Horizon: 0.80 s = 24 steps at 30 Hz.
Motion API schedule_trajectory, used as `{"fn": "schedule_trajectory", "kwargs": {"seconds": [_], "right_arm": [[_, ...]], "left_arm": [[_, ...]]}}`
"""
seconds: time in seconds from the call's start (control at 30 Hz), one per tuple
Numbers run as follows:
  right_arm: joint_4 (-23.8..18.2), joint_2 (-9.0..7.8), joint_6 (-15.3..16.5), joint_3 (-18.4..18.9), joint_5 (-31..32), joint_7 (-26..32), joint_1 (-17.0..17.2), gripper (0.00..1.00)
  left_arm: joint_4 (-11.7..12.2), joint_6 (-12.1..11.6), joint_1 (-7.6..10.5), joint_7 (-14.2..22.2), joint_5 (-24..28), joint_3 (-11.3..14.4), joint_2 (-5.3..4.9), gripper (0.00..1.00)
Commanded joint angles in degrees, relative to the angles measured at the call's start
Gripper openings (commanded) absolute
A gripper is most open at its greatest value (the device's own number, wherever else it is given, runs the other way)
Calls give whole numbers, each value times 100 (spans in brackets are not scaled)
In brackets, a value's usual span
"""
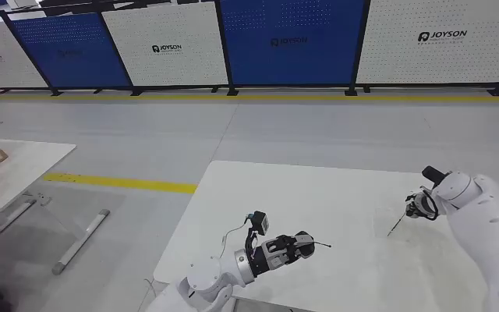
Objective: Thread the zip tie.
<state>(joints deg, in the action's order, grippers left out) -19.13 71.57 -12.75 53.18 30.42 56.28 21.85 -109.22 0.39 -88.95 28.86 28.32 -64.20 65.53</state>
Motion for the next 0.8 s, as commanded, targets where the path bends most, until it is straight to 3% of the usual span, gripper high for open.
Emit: {"fn": "schedule_trajectory", "kwargs": {"seconds": [0.0, 0.4, 0.6, 0.77], "right_arm": [[2, -16, 61, 22, -4, 18, 3, 0], [-205, -195, 524, 230, -34, 19, 154, 0], [-609, -377, 811, 494, -176, -47, 386, 0], [-1243, -597, 892, 809, -232, -43, 752, 0]], "left_arm": [[0, 0, 0, 0, 0, 0, 0, 0], [0, 0, 0, 0, 0, 0, 0, 0], [0, 0, 0, 0, 0, 0, 0, 0], [0, 0, 0, 0, 0, 0, 0, 0]]}}
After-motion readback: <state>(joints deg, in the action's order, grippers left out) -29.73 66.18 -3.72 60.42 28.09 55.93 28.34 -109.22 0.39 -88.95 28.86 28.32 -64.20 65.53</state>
